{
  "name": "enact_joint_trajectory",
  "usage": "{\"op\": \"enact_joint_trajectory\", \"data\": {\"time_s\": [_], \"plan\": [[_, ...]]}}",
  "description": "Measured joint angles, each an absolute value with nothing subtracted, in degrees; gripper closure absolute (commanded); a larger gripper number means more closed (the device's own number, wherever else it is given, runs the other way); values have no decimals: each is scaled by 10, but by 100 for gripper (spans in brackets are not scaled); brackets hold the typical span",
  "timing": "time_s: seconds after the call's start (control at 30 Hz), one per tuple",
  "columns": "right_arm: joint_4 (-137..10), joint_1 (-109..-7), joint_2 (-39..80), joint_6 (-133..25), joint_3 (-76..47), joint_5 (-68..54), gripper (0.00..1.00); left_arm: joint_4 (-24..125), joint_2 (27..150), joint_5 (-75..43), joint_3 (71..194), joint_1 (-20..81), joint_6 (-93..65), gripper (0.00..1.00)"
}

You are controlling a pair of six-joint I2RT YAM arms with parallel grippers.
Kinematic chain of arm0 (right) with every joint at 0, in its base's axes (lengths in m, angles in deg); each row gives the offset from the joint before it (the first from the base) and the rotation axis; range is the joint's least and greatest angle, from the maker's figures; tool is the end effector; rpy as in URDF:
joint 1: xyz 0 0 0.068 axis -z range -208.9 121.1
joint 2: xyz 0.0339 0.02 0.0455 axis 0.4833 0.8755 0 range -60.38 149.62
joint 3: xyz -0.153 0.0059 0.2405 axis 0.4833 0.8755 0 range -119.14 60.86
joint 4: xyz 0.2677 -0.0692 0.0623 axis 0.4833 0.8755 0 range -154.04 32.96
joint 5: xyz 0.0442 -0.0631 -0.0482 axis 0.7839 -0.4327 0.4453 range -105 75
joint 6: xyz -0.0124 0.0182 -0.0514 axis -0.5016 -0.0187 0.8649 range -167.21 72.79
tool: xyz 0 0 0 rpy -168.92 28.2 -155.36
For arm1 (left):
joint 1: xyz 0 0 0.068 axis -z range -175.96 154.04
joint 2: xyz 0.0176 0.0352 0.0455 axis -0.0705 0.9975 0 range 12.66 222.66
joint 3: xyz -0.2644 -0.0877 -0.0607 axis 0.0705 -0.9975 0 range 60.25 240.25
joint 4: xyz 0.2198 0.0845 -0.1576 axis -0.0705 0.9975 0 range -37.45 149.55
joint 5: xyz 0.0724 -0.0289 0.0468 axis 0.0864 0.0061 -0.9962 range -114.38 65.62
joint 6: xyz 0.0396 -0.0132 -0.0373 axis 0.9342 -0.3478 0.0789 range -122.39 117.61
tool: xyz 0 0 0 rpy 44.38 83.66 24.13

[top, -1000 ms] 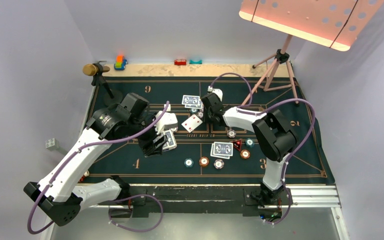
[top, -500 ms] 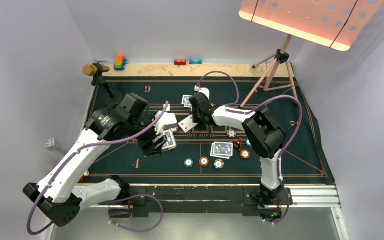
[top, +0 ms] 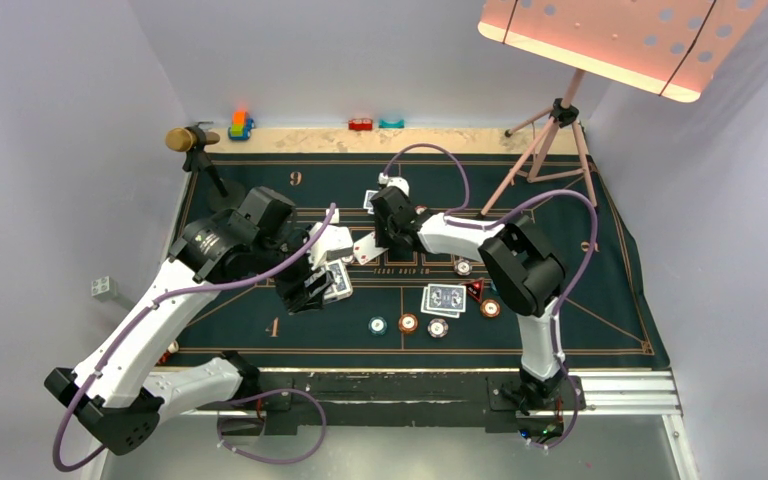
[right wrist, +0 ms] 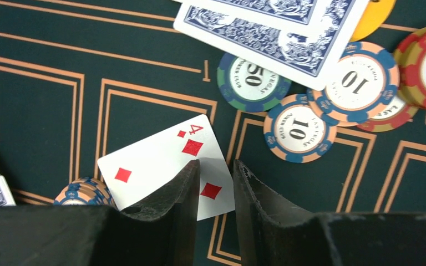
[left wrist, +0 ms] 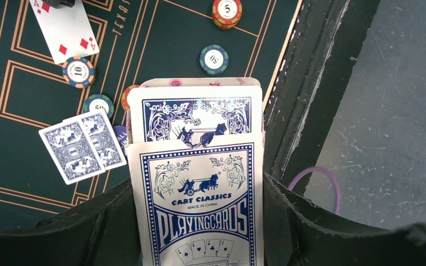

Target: Distribute texas hold em gaming equipment

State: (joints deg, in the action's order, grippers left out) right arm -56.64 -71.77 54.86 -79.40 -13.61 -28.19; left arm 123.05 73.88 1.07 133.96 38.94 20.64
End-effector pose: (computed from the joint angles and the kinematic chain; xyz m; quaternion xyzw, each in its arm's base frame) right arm 0.3393 0.3029 0.1510 -0.0455 0.9277 0.1309 0.3466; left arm 0.1491 -0.1244 0.3802 0.5072 0.7910 -0.2385 0.2455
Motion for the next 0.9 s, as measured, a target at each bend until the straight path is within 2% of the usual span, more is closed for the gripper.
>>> {"op": "enact_joint_trajectory", "data": {"time_s": [0.13, 0.27, 0.43, 0.73, 0.9], "plan": [[-567, -718, 550, -795, -138, -269, 67, 1231, 738, 10, 1340, 389, 207, 100], [-568, -708, 546, -798, -137, -252, 60, 1231, 738, 10, 1340, 389, 207, 100], [-545, -705, 506, -795, -114, -227, 43, 1230, 738, 10, 1340, 389, 207, 100], [-545, -704, 280, -794, -25, -125, 15, 1227, 738, 9, 1334, 389, 207, 100], [-568, -693, 174, -819, 18, -3, 9, 1220, 738, 10, 1325, 389, 207, 100]]}}
